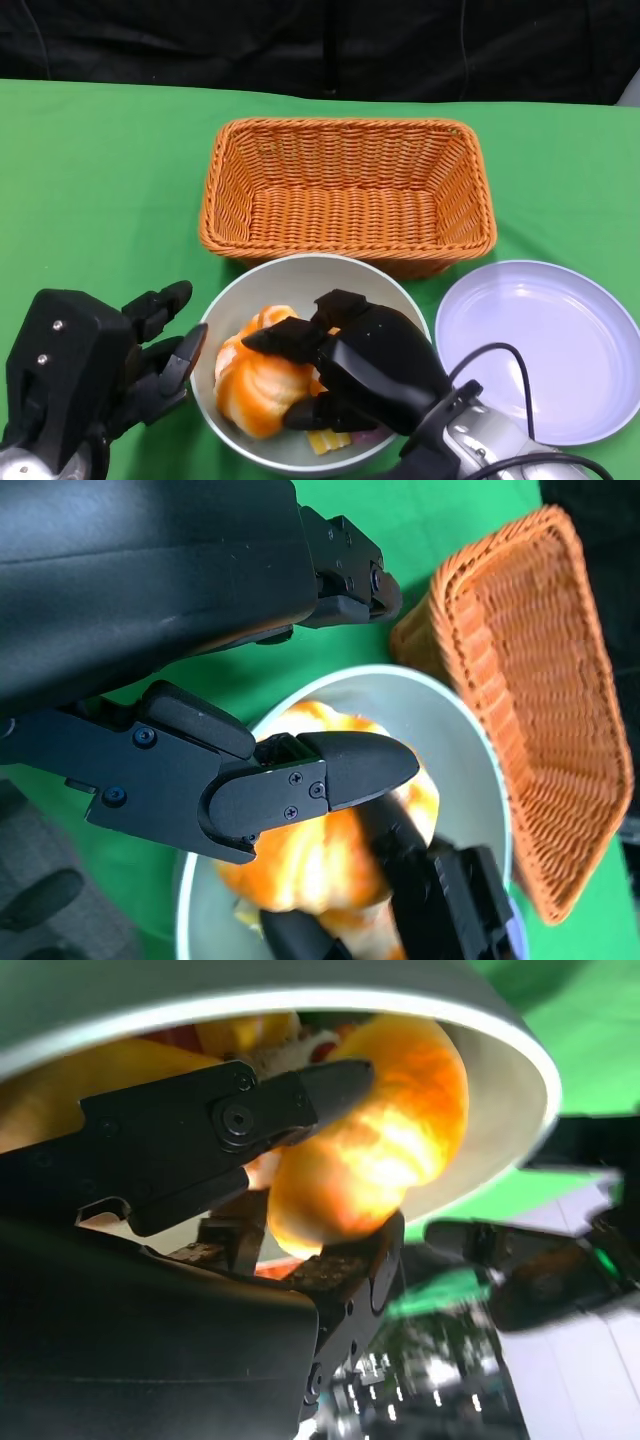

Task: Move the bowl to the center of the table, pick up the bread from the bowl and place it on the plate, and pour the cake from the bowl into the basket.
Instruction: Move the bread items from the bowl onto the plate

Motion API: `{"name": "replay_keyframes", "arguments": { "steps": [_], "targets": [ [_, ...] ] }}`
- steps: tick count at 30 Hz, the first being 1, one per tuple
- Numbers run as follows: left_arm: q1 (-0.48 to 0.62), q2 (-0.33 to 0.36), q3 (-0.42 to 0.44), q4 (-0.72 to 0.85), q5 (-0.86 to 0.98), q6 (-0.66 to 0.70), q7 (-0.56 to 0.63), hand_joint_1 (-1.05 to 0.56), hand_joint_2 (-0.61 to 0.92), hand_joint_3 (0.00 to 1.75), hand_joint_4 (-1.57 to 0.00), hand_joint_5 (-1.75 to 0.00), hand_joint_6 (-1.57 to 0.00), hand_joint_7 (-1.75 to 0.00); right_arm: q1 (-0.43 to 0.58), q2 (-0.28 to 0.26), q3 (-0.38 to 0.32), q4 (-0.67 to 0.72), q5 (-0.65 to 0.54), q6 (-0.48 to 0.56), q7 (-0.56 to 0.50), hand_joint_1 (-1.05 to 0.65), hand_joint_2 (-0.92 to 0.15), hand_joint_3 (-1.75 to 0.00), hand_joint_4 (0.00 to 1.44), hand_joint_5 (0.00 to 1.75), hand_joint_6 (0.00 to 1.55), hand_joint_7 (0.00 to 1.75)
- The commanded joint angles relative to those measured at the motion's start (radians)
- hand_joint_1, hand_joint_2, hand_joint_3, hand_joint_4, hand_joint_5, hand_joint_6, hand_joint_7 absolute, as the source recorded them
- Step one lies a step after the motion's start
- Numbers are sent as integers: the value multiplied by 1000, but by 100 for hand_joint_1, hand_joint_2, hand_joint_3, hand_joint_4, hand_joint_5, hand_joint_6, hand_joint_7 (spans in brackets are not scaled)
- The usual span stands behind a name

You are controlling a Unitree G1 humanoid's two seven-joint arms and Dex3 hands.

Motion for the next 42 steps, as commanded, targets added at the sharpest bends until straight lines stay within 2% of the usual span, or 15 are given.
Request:
{"name": "replay_keyframes", "arguments": {
  "steps": [1, 3, 4, 9, 13, 23, 30, 33, 38, 42],
  "targets": [
    [15, -16, 25, 11, 13, -52, 26, -77, 92, 79, 0, -70, -24, -4, -20, 3, -13, 54, 24, -64, -112, -15, -49, -100, 104, 169, 84, 149],
    [15, -23, 31, 15, 10, -56, 30, -76, 92, 80, 0, -72, -26, -4, -24, 0, -20, 58, 27, -90, -155, -15, -34, -130, 106, 174, 82, 169],
    [14, -26, 33, 16, 10, -55, 31, -76, 92, 80, 0, -72, -26, -4, -24, -4, -23, 52, 28, -97, -167, -15, -31, -133, 106, 174, 82, 172],
    [15, -23, 37, 18, 11, -66, 23, -77, 92, 79, 0, -76, -27, -5, -21, -23, -44, 8, 31, -125, -205, -15, -29, -137, 104, 175, 78, 175],
    [18, -19, 42, 14, 7, -69, 19, -76, 92, 78, 0, -76, -27, -4, -1, -39, -77, -52, 46, -128, -203, -13, -22, -137, 105, 175, 80, 175],
    [19, -16, 53, 7, -2, -58, 9, -76, 92, 76, 0, -70, -26, -3, 89, -83, -165, -231, 185, -180, -97, -20, -22, -156, 104, 175, 79, 175],
    [26, -13, 59, -6, -9, -57, 3, -76, 92, 76, 0, -71, -25, -3, 181, -97, -261, -384, 331, -166, 36, -22, -21, -162, 102, 175, 79, 170],
    [26, -11, 59, -5, -10, -61, -3, -76, 92, 75, 0, -71, -25, -3, 224, -110, -316, -442, 421, -146, 112, -22, -17, -170, 100, 175, 79, 165],
    [24, -10, 63, -4, -11, -60, -13, -76, 92, 75, 0, -70, -26, -3, 272, -121, -394, -485, 531, -148, 196, -13, -14, -170, 99, 175, 81, 162],
    [23, -9, 67, -10, -16, -53, -16, -76, 92, 74, 0, -69, -26, -3, 301, -133, -450, -509, 563, -149, 233, -8, -15, -169, 98, 175, 83, 157]
  ]
}}
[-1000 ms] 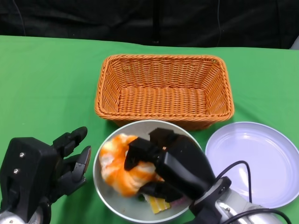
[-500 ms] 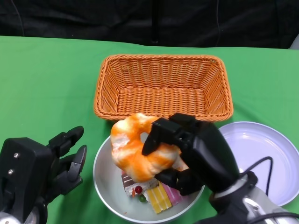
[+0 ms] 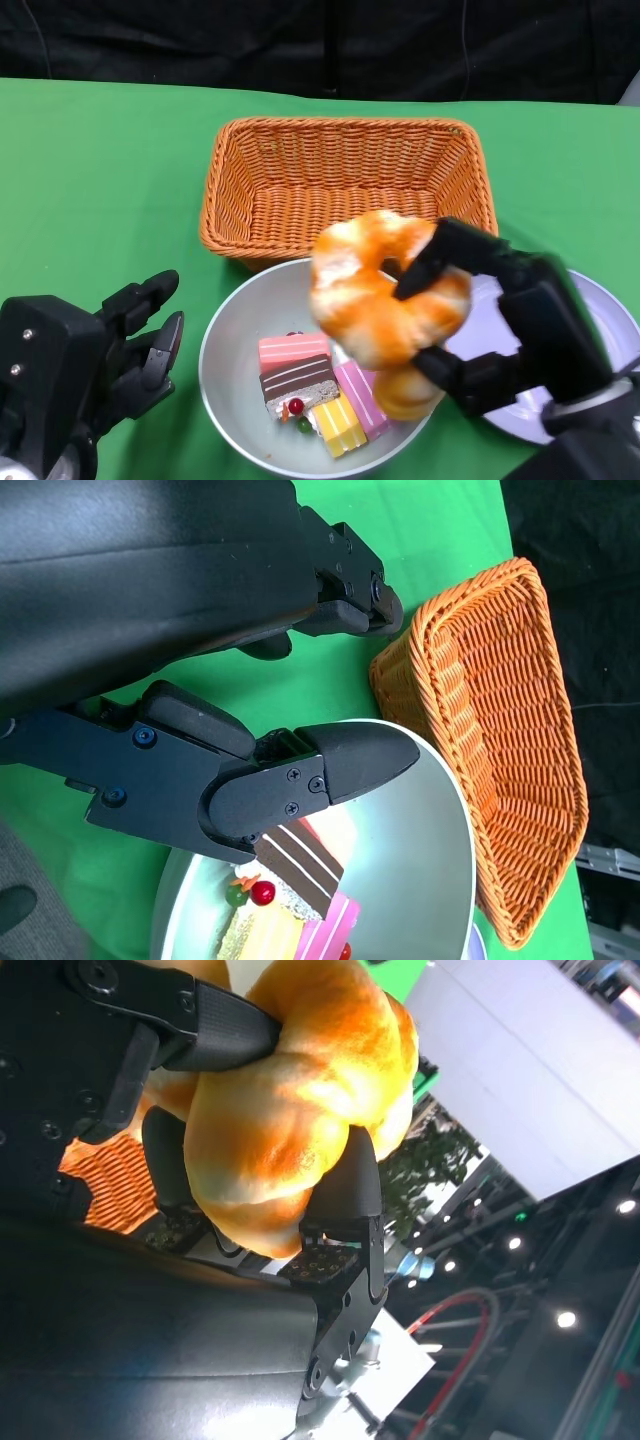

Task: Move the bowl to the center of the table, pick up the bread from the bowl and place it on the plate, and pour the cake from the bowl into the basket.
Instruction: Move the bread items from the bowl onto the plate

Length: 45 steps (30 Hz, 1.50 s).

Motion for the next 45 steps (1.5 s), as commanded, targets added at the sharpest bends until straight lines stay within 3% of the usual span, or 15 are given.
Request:
{"name": "replay_keyframes", "arguments": {
  "steps": [1, 9, 16, 20, 23, 28, 40, 45],
  "targets": [
    [4, 16, 14, -15, -9, 5, -13, -77, 92, 74, 0, -69, -26, -3, 31, -25, -57, -27, 45, 0, 30, -7, -15, -169, 97, 174, 83, 156],
    [7, 17, 15, -24, -12, 13, -14, -77, 92, 73, 0, -68, -26, -3, 71, -20, -153, -19, 150, -21, 71, -7, -23, -163, 96, 175, 83, 150],
    [7, 22, 15, -26, -16, 15, -13, -77, 92, 73, 0, -68, -26, -3, 73, -13, -182, -11, 128, -27, 69, -7, -22, -163, 96, 174, 83, 149],
    [10, 26, 22, -26, -24, 19, -20, -77, 92, 73, 0, -65, -25, -2, 40, -27, -220, 93, 69, -67, 12, -8, -19, -169, 97, 175, 83, 153],
    [10, 26, 23, -26, -24, 19, -21, -77, 92, 73, 0, -64, -25, -2, 35, -23, -225, 106, 61, -81, 8, -8, -19, -170, 97, 175, 83, 154],
    [16, 30, 27, -29, -32, 11, -27, -77, 92, 73, 0, -65, -25, -2, 9, -63, -235, 217, -116, -76, -109, -9, -15, -170, 98, 175, 82, 158],
    [17, 34, 29, -28, -39, 11, -29, -77, 92, 72, 0, -65, -25, -2, 11, -68, -220, 222, -120, -73, -121, -10, -12, -173, 98, 175, 81, 161],
    [27, 37, 30, -38, -40, 10, -31, -77, 92, 72, 0, -65, -25, -2, 31, -73, -206, 194, -159, -10, -103, -14, -14, -170, 97, 175, 80, 163]
  ]
}}
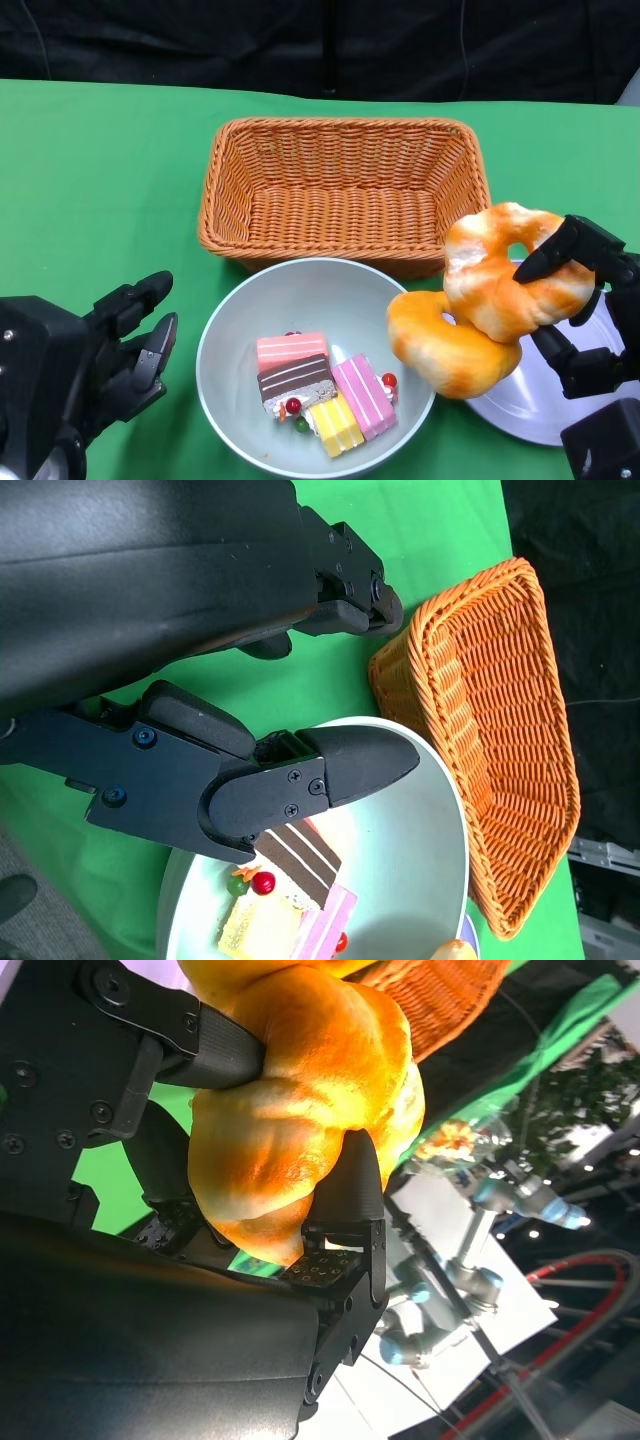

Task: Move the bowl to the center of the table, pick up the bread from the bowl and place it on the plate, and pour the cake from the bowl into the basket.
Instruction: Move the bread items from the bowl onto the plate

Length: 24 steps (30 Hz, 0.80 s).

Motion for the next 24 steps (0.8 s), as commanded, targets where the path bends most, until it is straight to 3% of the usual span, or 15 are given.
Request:
{"name": "replay_keyframes", "arguments": {
  "steps": [1, 6, 16, 24],
  "targets": [
    [18, 19, 10, -23, -3, -5, -16, -77, 92, 72, 0, -65, -25, -1, 28, -22, 15, -34, -41, 57, 25, -14, -16, -167, 97, 175, 78, 165],
    [27, 19, 18, -36, -7, 5, -15, -77, 92, 72, 0, -67, -25, -1, 45, -25, 31, -67, -92, 122, 25, -15, -18, -161, 96, 175, 76, 165],
    [27, 18, 25, -32, -9, 2, -26, -77, 92, 69, 0, -70, -27, -2, 42, -37, 45, -63, -92, 152, 33, -14, -21, -159, 96, 175, 76, 163],
    [33, 19, 25, -37, -7, -2, -33, -79, 92, 69, 0, -69, -27, -2, 54, -35, 49, -105, -66, 262, 130, -15, -28, -144, 86, 175, 82, 128]
  ]
}}
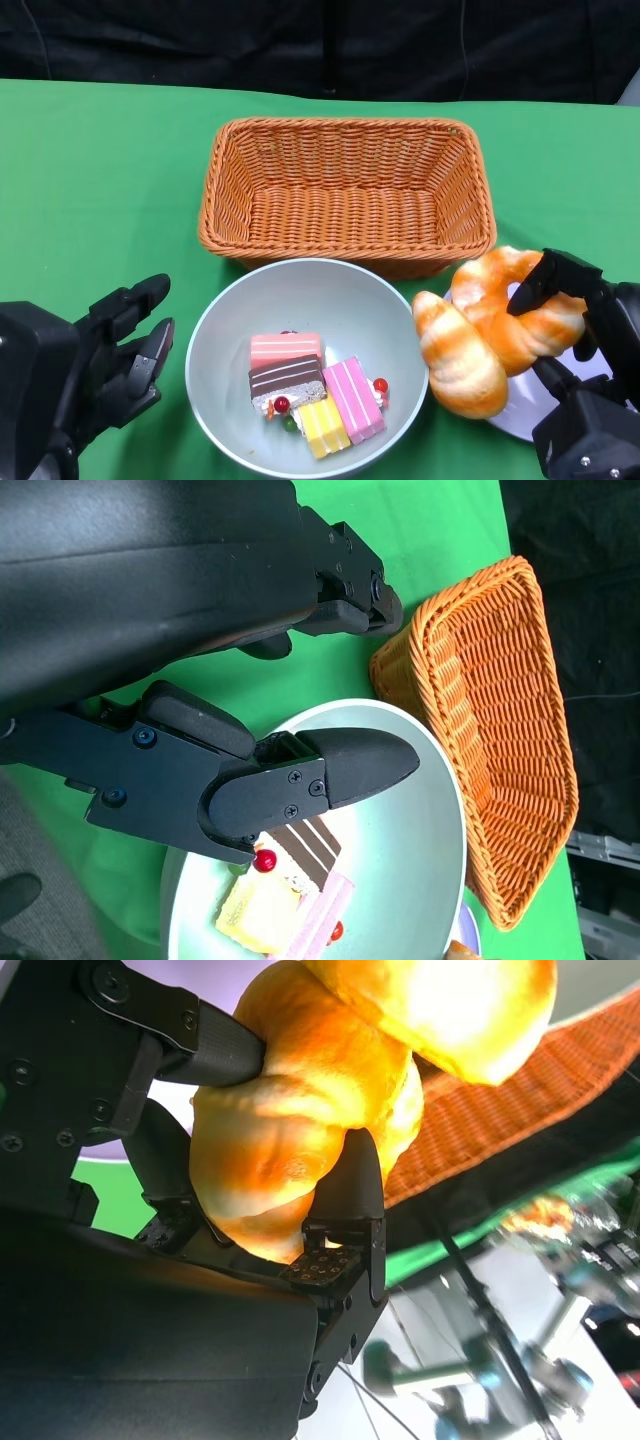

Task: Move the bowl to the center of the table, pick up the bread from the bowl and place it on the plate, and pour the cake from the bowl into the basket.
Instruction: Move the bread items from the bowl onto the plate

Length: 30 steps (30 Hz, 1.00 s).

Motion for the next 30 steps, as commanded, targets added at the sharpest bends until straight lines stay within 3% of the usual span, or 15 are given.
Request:
{"name": "replay_keyframes", "arguments": {
  "steps": [1, 3, 5, 6, 9, 10, 11, 12, 13, 15, 21, 23, 28, 30],
  "targets": [
    [9, 15, 9, -10, -5, -6, -9, -79, 92, 69, 0, -69, -26, -2, 13, -12, 1, -39, 17, 33, 25, -16, -32, -126, 81, 158, 82, 104],
    [12, 20, 7, -11, 0, -18, -14, -78, 92, 69, 0, -69, -26, -1, 18, -16, 8, -60, 3, 65, 49, -17, -36, -113, 79, 149, 85, 85],
    [16, 25, 4, -12, 8, -35, -18, -78, 92, 65, 0, -69, -25, -1, 23, -22, 17, -83, -12, 103, 77, -29, -53, -75, 72, 112, 80, 49],
    [17, 26, 3, -12, 10, -41, -20, -77, 92, 64, 0, -70, -24, -1, 24, -24, 20, -92, -15, 115, 85, -32, -58, -67, 71, 106, 80, 40],
    [18, 27, 3, -10, 10, -46, -20, -77, 92, 63, 0, -70, -24, 0, 26, -27, 26, -104, -13, 133, 91, -34, -63, -56, 70, 100, 82, 29],
    [26, 48, -18, -8, 60, -106, -13, -77, 92, 63, 0, -70, -24, 0, 31, -40, 37, -126, -38, 162, 117, -34, -63, -55, 70, 100, 82, 28],
    [32, 62, -34, -6, 98, -152, -8, -71, 92, 56, -1, -72, -27, -2, 35, -50, 46, -144, -57, 185, 138, -46, -79, -33, 50, 87, 65, 17],
    [40, 69, -48, -2, 139, -221, 2, -70, 92, 54, -1, -73, -28, -2, 41, -64, 54, -170, -79, 211, 170, -50, -85, -23, 43, 83, 60, 13],
    [47, 75, -61, 3, 175, -282, 11, -66, 92, 47, -1, -80, -30, -3, 48, -76, 59, -196, -97, 235, 198, -56, -89, -22, 31, 74, 50, 7],
    [56, 73, -70, 9, 210, -348, 18, -65, 92, 44, 0, -85, -31, -3, 59, -89, 62, -236, -117, 271, 239, -62, -91, -23, 22, 66, 42, 2],
    [62, 65, -67, 21, 226, -396, 13, -64, 92, 44, 0, -86, -31, -3, 76, -97, 65, -285, -143, 320, 269, -64, -92, -24, 18, 61, 38, 0],
    [63, 65, -65, 17, 224, -402, 9, -64, 92, 44, 0, -85, -31, -3, 92, -101, 63, -316, -167, 347, 280, -72, -92, -29, 5, 54, 24, 0],
    [67, 78, -70, 16, 242, -426, 4, -67, 92, 45, 0, -84, -30, -3, 110, -102, 74, -359, -215, 400, 310, -77, -92, -34, 0, 50, 15, 0],
    [75, 81, -72, 9, 251, -442, 2, -65, 92, 46, 0, -80, -30, -2, 126, -109, 89, -393, -296, 438, 323, -82, -92, -37, 0, 47, 12, 0]
  ]
}}
